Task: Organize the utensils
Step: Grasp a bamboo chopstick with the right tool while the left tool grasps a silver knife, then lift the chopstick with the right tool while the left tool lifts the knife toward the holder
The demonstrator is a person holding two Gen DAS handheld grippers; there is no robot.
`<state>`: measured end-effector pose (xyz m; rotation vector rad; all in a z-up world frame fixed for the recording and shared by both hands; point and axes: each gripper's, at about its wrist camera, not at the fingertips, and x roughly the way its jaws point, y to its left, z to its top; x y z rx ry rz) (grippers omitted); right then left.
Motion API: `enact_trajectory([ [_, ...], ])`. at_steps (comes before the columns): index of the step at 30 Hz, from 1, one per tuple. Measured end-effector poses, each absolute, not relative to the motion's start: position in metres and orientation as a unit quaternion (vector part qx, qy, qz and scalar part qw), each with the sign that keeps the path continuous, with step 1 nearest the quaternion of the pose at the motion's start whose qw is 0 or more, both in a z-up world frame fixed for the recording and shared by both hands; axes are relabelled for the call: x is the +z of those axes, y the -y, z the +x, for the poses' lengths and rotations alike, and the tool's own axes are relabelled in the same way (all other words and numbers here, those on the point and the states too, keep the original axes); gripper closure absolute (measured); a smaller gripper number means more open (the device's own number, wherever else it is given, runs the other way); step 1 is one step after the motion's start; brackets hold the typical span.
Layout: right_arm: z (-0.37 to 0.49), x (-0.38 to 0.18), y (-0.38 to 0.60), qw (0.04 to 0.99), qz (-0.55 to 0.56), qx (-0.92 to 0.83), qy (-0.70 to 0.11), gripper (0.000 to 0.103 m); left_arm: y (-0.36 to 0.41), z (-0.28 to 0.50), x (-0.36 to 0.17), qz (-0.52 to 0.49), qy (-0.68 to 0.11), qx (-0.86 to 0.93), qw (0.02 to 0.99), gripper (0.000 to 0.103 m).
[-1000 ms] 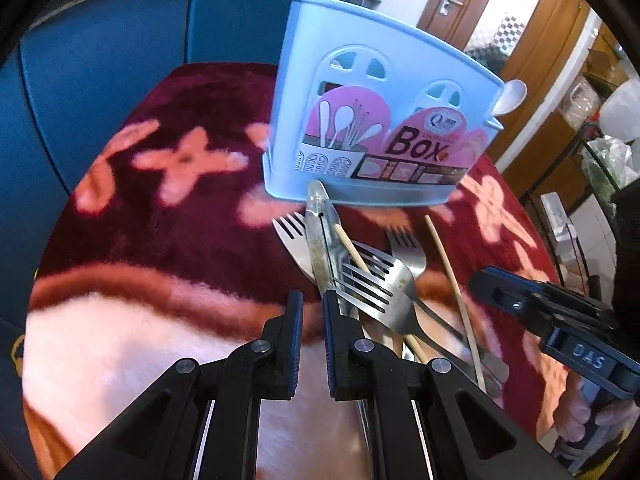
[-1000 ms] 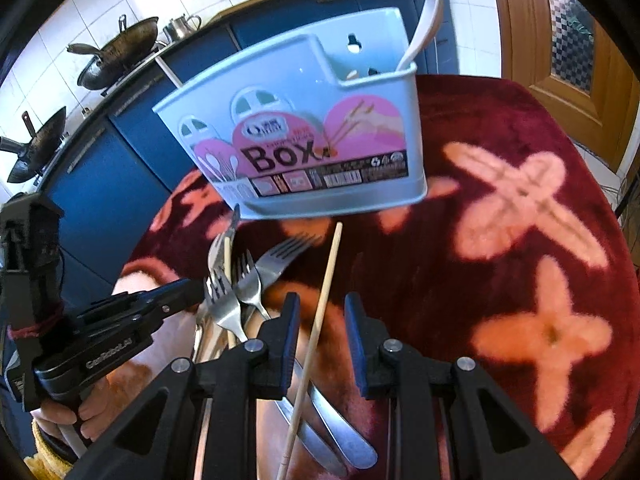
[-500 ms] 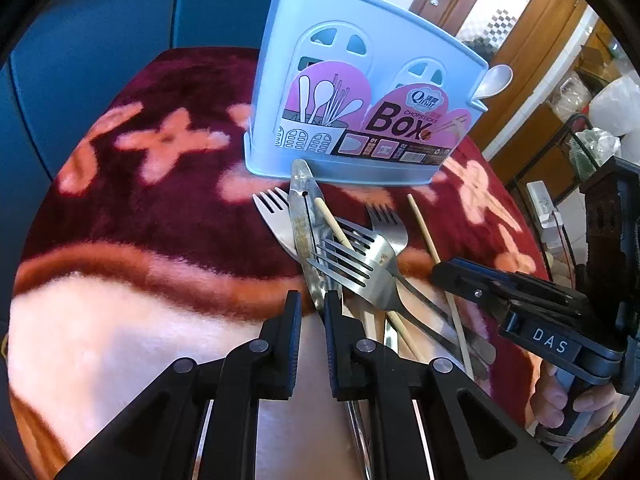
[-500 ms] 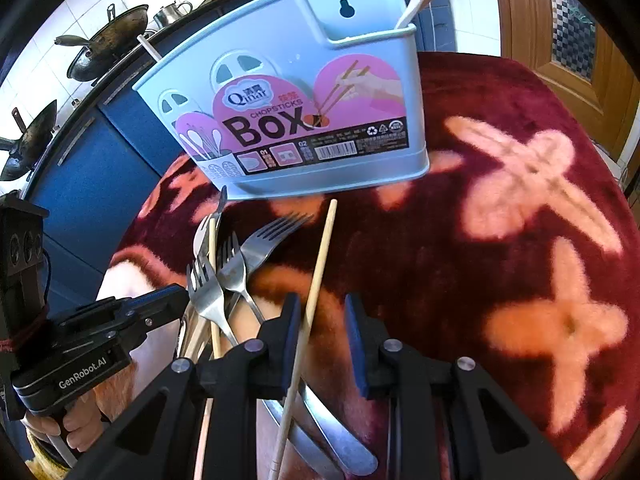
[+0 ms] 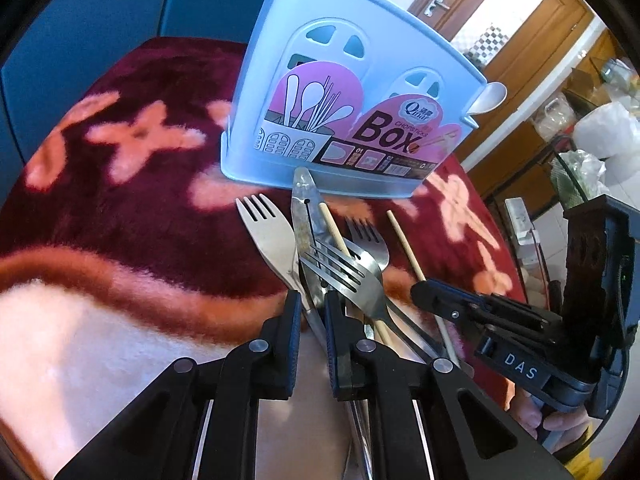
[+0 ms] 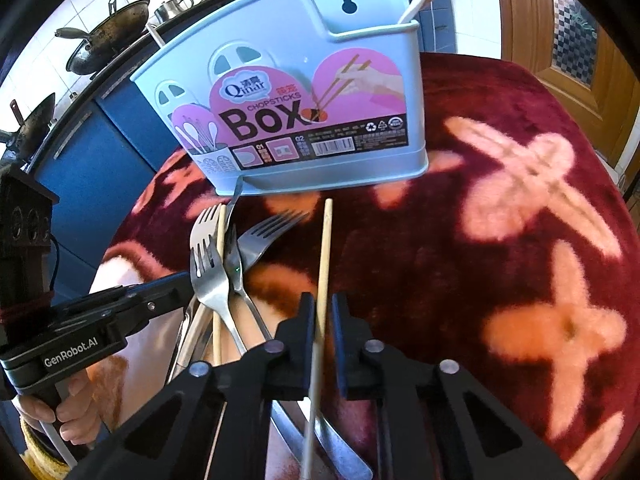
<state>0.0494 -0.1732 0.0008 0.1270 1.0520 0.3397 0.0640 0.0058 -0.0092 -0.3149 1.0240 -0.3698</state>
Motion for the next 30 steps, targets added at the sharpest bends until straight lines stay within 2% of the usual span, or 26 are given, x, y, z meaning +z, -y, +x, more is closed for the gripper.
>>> enact_trajectory([
  [4, 0.049, 0.001, 0.174, 0.850, 0.062, 0.159, -0.498, 0.097, -0.011, 0.060, -0.006, -0.153, -0.479, -0.170, 0.848, 0.102],
  [18, 0.050, 0.006, 0.187, 0.850, 0.074, 0.151, -0.498, 0.097, -0.038, 0.042, 0.001, -0.096, -0.467, -0.087, 0.875, 0.103],
  [21, 0.052, 0.005, 0.184, 0.847, 0.071, 0.153, -0.505, 0.097, -0.036, 0.047, 0.000, -0.091, -0.474, -0.094, 0.870, 0.102],
  [25, 0.055, 0.005, 0.181, 0.841, 0.062, 0.158, -0.514, 0.096, -0.031, 0.057, 0.000, -0.076, -0.486, -0.100, 0.865, 0.095],
  [30, 0.061, 0.005, 0.181, 0.830, 0.055, 0.164, -0.530, 0.096, -0.024, 0.073, 0.002, -0.039, -0.495, -0.109, 0.861, 0.091],
])
